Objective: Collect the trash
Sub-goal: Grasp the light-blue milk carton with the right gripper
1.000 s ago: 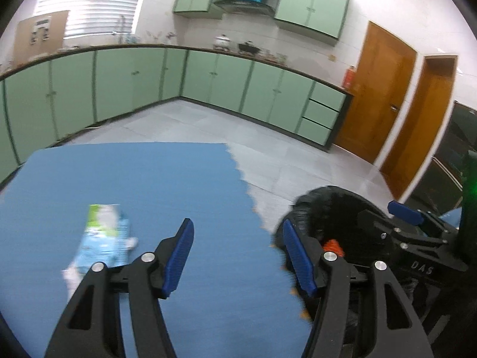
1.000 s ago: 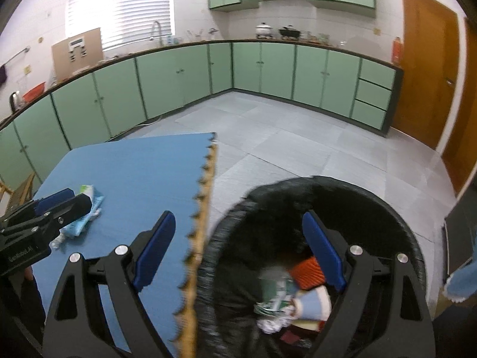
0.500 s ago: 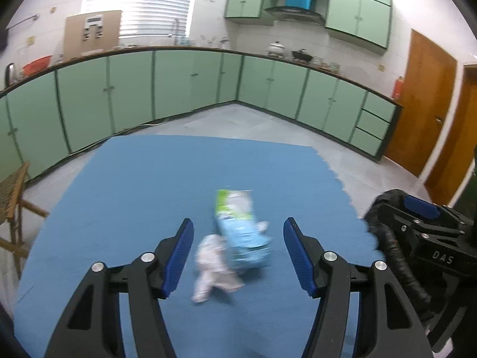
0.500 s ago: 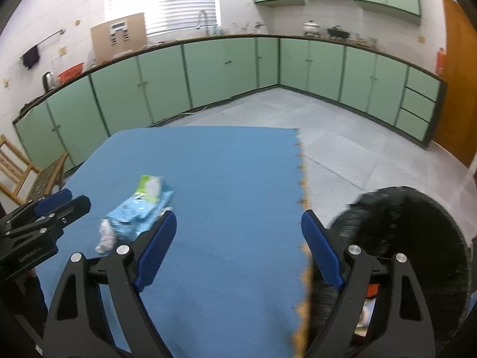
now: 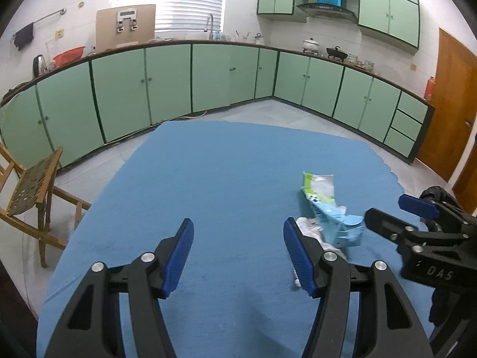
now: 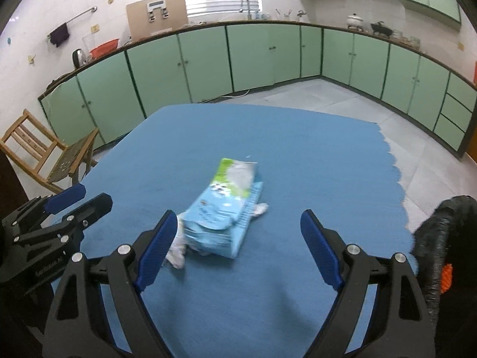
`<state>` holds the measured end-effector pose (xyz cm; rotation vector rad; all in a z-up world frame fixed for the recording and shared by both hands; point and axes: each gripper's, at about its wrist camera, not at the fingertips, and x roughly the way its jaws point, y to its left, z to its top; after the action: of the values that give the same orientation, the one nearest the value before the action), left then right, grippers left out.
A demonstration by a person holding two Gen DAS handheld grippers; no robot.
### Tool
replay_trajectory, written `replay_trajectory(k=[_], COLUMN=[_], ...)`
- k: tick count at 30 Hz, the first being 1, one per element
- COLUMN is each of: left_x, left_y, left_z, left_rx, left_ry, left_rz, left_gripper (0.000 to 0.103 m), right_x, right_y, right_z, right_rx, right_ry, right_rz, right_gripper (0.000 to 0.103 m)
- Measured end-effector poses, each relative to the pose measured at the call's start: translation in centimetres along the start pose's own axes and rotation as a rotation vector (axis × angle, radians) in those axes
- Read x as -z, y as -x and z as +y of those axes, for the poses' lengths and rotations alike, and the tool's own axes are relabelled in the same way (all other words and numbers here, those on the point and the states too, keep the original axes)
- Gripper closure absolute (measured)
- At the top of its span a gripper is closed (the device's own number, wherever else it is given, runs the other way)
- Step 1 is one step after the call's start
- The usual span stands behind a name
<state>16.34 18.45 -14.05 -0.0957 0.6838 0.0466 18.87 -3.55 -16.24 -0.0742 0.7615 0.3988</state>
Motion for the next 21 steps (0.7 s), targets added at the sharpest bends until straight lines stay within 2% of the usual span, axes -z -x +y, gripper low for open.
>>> replay_trajectory(k=[13,17,21], left_x=[0.6,0.6,0.8], left_y=[-0.1,-0.5,-0.6], left_z=[2.9,3.1,2.6], left_rx=[-0.033,-0.025,-0.017], left_ry=[0.037,0.048,0.044], left_rz=[-0.002,0.004,0.008], left_gripper=[0.041,0.041,0.041], right_x=[0.0,0.1,0.2], right_y=[-4.4,-5.0,-5.4], right_z=[1.9,1.7,0.9], right_rx=[0.061,0.065,0.043], right_ry=[0.013,0.012,-0.011], right_rz=[0.059,0.075,0.106], right_gripper=[0.026,0.033,0.056])
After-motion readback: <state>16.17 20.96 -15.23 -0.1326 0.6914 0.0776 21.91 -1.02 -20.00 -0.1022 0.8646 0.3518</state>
